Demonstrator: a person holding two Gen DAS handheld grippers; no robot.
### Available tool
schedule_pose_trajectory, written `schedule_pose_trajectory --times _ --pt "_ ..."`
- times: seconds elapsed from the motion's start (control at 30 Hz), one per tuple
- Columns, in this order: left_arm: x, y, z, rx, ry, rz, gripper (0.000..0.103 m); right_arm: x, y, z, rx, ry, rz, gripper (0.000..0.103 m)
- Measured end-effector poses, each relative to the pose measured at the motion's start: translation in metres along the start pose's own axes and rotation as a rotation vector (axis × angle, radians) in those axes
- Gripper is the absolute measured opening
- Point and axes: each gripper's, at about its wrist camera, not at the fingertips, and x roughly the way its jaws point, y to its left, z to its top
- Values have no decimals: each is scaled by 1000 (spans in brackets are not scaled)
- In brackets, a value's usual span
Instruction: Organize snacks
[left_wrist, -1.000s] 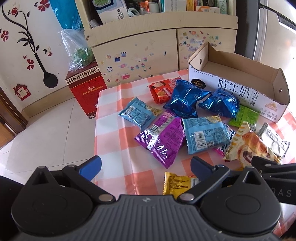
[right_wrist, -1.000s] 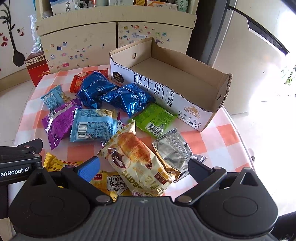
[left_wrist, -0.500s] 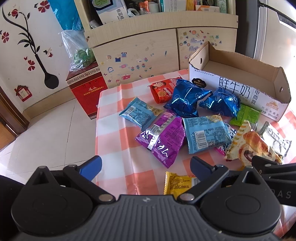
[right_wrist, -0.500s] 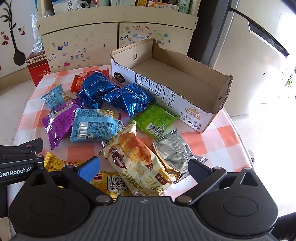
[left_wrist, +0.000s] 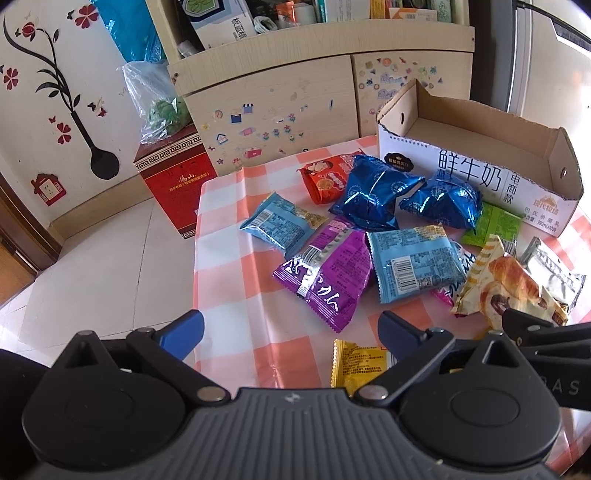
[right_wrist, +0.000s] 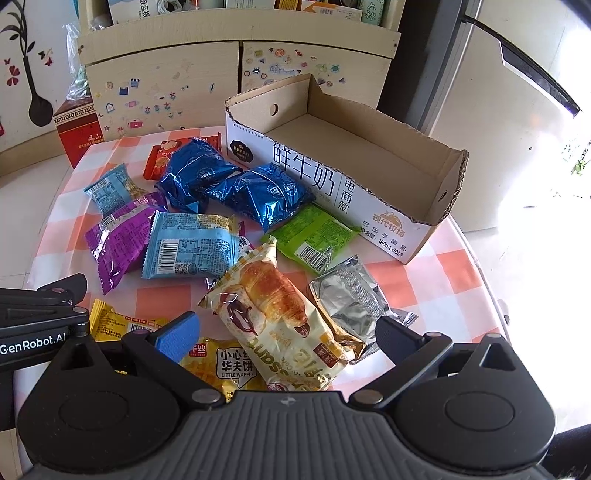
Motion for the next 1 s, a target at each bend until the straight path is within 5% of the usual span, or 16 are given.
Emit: schedule_pose_trajectory --times 0.73,1.0 --pt "3 1 -3 -3 6 -6 98 2 2 -2 -8 -8 10 103" --pt "6 18 -5 -91 8 -102 100 -4 -9 -4 6 -59 81 103"
